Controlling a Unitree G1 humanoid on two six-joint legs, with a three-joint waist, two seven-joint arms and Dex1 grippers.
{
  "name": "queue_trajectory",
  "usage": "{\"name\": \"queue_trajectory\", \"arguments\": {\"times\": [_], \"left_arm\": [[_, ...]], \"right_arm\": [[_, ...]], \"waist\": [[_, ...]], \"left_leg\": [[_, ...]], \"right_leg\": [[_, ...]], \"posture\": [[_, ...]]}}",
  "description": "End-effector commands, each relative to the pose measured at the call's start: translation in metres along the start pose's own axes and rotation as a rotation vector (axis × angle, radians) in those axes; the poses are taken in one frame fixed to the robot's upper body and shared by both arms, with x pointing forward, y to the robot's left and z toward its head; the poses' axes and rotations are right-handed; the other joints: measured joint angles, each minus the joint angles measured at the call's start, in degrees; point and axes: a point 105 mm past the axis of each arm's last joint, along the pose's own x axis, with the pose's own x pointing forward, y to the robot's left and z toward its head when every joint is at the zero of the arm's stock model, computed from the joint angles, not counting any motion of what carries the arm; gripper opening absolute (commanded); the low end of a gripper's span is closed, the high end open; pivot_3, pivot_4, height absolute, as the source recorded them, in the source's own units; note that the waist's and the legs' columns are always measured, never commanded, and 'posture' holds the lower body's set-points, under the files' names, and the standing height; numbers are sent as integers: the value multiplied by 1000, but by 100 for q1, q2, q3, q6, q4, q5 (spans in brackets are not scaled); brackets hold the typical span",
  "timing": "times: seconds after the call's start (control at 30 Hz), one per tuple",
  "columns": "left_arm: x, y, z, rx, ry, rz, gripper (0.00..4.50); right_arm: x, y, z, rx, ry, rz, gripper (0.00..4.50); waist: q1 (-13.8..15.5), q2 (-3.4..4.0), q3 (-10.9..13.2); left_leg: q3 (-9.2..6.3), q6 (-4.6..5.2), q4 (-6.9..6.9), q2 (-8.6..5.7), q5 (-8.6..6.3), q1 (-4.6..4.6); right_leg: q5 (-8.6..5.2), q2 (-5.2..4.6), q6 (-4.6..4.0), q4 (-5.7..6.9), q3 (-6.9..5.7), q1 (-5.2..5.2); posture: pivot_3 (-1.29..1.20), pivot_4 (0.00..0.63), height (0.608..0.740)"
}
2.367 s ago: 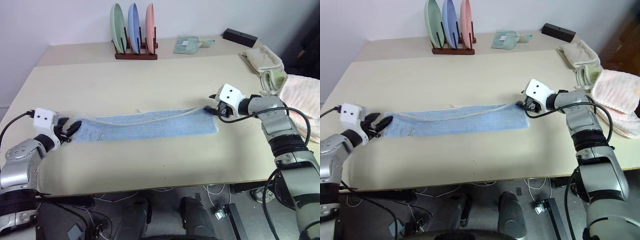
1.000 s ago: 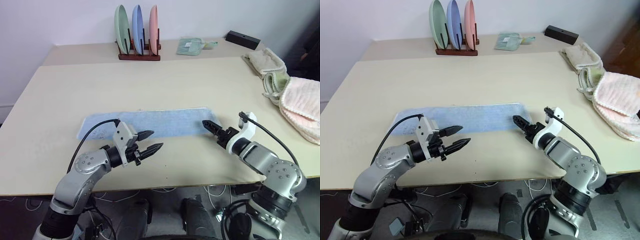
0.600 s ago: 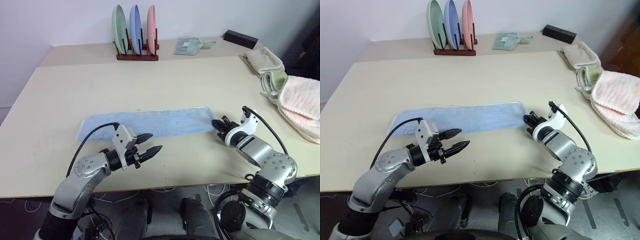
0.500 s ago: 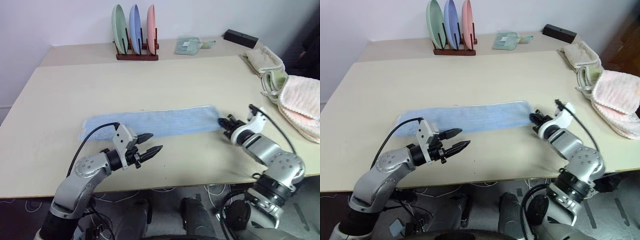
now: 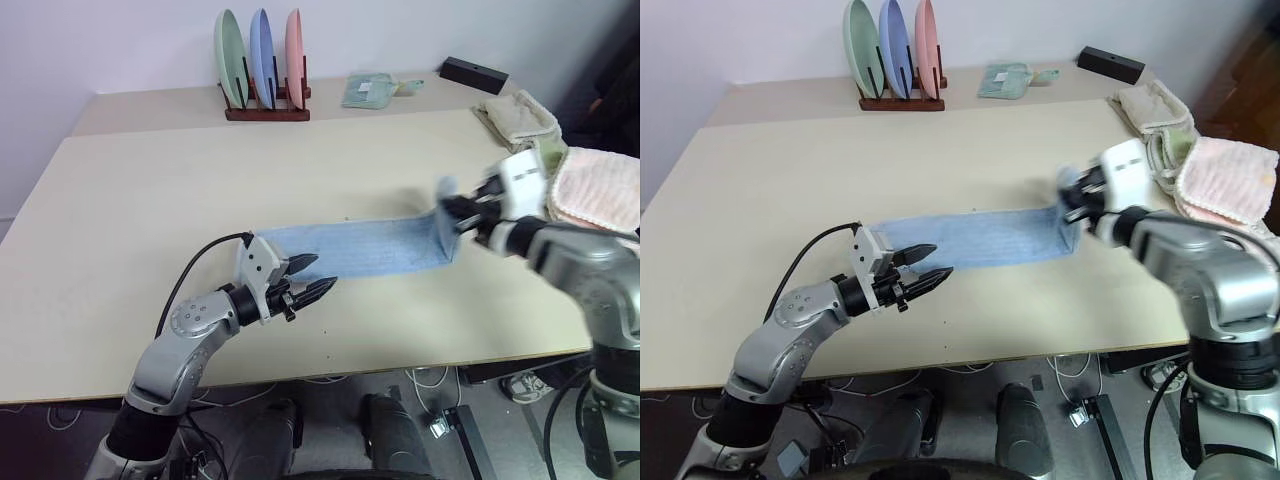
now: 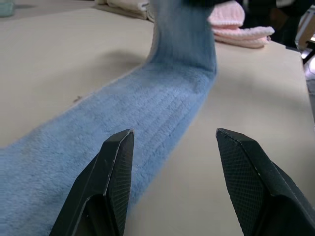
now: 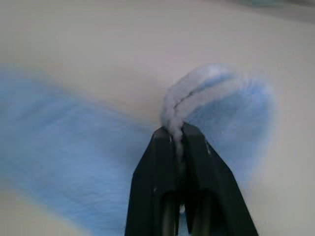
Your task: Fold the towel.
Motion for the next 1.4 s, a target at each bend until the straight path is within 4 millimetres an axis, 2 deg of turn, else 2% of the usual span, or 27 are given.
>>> {"name": "queue_trajectory", "arguments": {"times": [0.03,0.17,0.27,0.43,0.47,0.57,0.63,0.7,0.8,0.87,0.93,1.07,1.2,1.27,1.37,1.4], "left_arm": [[0,-2,8,30,-30,8,2720],[-3,-2,7,30,-26,23,2720],[-5,-2,5,30,-20,34,2720],[-6,-1,5,31,-21,39,2720],[-6,-1,6,31,-22,42,2720],[-7,0,6,32,-21,46,2720],[-8,2,6,31,-20,51,2720],[-9,3,5,30,-18,58,2720],[-11,5,4,24,-16,70,2720],[-13,6,3,11,-19,89,2720],[-15,8,2,-6,-20,113,2720],[-28,11,-7,-65,-16,198,2720],[-43,12,-16,-115,-7,290,2720],[-51,14,-21,-141,5,345,2720],[-59,14,-26,-211,-3,405,2720],[-63,15,-30,-250,8,440,2720]], "right_arm": [[16,28,-3,-126,11,104,71],[30,45,-17,-147,36,148,71],[37,48,-27,-161,64,142,71],[34,50,-25,-152,46,172,71],[29,48,-19,-161,16,180,661],[15,46,-4,-159,-71,216,1871],[-1,45,10,-102,-164,256,1871],[-9,38,16,-49,-213,251,1871],[-5,15,12,27,-203,141,893],[9,-6,-2,28,-149,29,47],[20,-9,-12,28,-118,9,47],[43,6,-48,2,-15,46,47],[52,15,-72,-32,53,64,47],[50,17,-73,-46,49,77,47],[46,11,-61,-87,6,68,47],[44,8,-48,-106,-40,67,47]], "waist": [[39,-6,2],[75,-8,0],[97,-8,0],[135,-8,1],[138,-8,1],[150,-8,1],[146,-8,1],[140,-8,1],[134,-8,1],[127,-9,0],[130,-8,0],[104,-7,1],[109,-8,-2],[112,-11,-4],[118,-11,-4],[120,-11,-4]], "left_leg": [[-6,0,1,-2,0,-2],[-21,-1,4,-3,0,-8],[-21,-1,0,0,0,-5],[-21,-2,1,2,0,-5],[-21,-2,2,2,0,-5],[-22,-2,1,2,0,-6],[-22,-2,1,2,0,-6],[-22,-2,1,4,0,-6],[-19,-2,1,12,0,-3],[-17,-2,1,17,0,-1],[-12,-3,1,19,1,1],[-12,-3,-4,24,1,3],[-13,-4,-2,24,1,2],[-13,-5,-1,24,1,4],[-13,-5,0,24,1,4],[-14,-5,0,25,1,4]], "right_leg": [[1,0,0,-6,0,3],[17,0,0,-29,2,5],[18,1,-1,-29,1,4],[20,6,-5,-30,1,5],[20,6,-5,-30,1,5],[20,6,-4,-30,1,5],[20,6,-4,-30,1,5],[20,7,-4,-30,1,6],[23,14,-9,-30,1,6],[26,19,-14,-30,1,6],[29,20,-19,-30,2,6],[29,26,-19,-30,2,4],[30,26,-20,-29,4,2],[30,26,-20,-31,5,6],[30,27,-22,-30,5,7],[30,27,-22,-30,5,7]], "posture": [[0,150,740],[0,150,740],[0,150,740],[0,150,740],[0,150,740],[0,150,740],[0,150,740],[0,150,740],[0,150,740],[0,150,740],[0,150,740],[0,150,740],[0,150,740],[0,150,740],[0,150,740],[0,150,740]]}}
